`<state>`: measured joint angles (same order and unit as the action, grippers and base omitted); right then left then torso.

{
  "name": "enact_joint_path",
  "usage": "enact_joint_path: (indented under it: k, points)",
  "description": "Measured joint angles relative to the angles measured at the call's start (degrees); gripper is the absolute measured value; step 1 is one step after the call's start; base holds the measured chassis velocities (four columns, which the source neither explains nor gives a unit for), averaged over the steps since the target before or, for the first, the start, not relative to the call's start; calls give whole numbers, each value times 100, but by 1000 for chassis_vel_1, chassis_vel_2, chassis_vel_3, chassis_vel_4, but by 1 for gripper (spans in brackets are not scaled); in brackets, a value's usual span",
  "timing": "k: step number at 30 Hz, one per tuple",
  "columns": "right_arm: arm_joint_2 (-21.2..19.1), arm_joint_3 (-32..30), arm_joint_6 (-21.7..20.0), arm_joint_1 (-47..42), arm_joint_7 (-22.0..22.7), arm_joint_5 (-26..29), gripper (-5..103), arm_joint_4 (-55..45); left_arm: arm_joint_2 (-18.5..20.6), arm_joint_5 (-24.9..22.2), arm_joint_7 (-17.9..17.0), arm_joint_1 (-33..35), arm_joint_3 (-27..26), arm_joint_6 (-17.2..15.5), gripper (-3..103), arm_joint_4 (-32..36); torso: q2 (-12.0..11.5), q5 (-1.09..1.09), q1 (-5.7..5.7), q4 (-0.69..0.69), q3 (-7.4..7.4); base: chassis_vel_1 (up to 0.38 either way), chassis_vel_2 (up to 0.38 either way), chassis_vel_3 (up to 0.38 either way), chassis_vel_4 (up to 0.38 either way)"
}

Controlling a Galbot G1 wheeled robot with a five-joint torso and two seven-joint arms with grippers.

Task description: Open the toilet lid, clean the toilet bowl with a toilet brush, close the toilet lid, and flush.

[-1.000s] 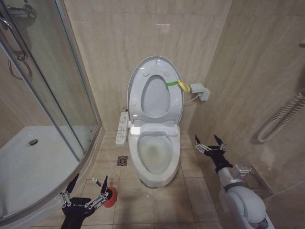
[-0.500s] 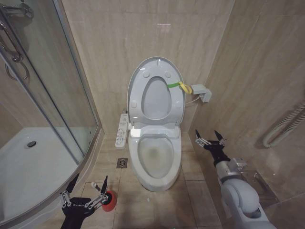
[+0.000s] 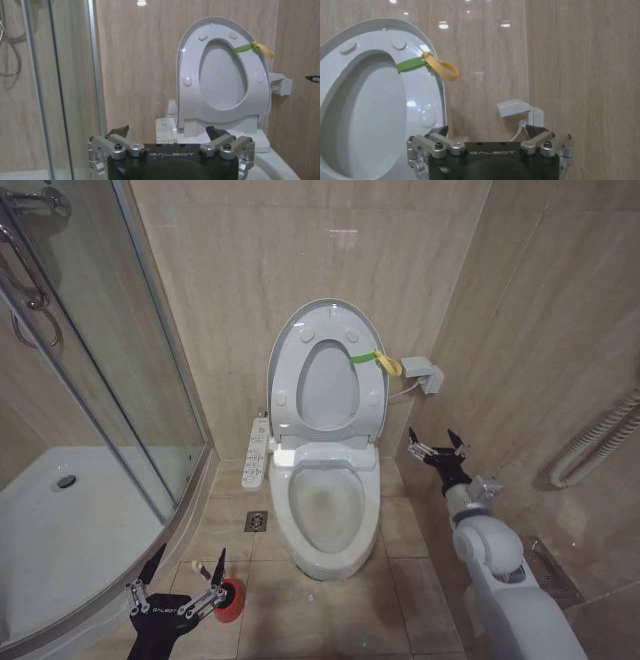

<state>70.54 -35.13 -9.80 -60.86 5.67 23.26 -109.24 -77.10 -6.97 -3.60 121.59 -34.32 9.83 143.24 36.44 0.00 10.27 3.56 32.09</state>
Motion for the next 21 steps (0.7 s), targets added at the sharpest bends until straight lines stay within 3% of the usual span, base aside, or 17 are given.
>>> enact_joint_path:
  k: [21]
  points:
    - [60, 571, 180, 1748, 310, -119, 100, 1577, 0, 0, 0, 0, 0, 0, 100, 0, 0, 0, 1, -1, 1, 0, 0, 0, 0]
